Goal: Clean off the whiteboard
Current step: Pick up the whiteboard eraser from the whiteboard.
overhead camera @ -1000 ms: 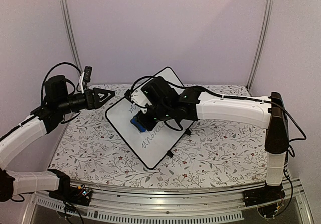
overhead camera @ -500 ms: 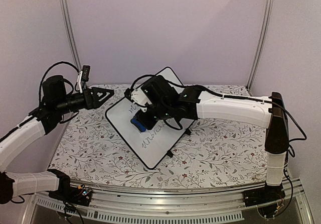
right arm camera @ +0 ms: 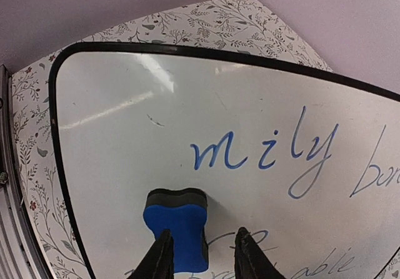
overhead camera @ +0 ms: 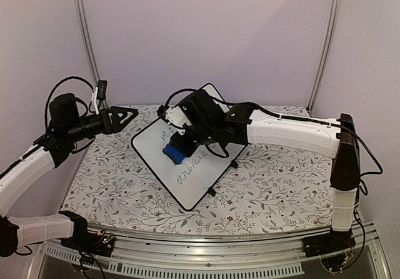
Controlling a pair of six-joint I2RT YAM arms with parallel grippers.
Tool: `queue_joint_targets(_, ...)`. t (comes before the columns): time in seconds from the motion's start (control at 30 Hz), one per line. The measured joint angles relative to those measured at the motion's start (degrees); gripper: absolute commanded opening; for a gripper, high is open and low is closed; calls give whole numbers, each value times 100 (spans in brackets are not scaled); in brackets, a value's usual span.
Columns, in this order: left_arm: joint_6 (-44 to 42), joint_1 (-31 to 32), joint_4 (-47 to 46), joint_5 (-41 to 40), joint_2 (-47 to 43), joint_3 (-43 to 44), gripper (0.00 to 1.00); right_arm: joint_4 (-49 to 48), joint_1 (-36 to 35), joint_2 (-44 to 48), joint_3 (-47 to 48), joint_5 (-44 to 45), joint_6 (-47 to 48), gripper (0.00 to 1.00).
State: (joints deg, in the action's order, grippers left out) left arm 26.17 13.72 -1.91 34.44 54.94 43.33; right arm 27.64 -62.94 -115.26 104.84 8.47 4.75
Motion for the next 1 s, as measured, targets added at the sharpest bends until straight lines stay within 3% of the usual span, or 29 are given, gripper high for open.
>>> queue_joint_targets(0.3,31,-251,-42,87,4,0,100,-127,125,634,-238,-15,17,32)
queue_joint_targets(0.63,90,-254,-74,232,17,-2,100,-459,151,732,-638,-175,-94,34)
queue_joint_targets(0.7,107,-254,-92,269,61,-2,100,-463,151,730,-697,-195,-111,43)
queue_joint_targets(0.9,133,-256,-85,284,177,-2,100,-728,151,813,-1147,-328,-83,93)
queue_joint_targets(0.93,133,-256,-85,286,184,-2,100,-780,153,859,-1331,-341,-61,98)
queue_joint_targets(1.0,129,-260,-83,286,201,-2,100,-826,157,909,-1615,-337,-20,99)
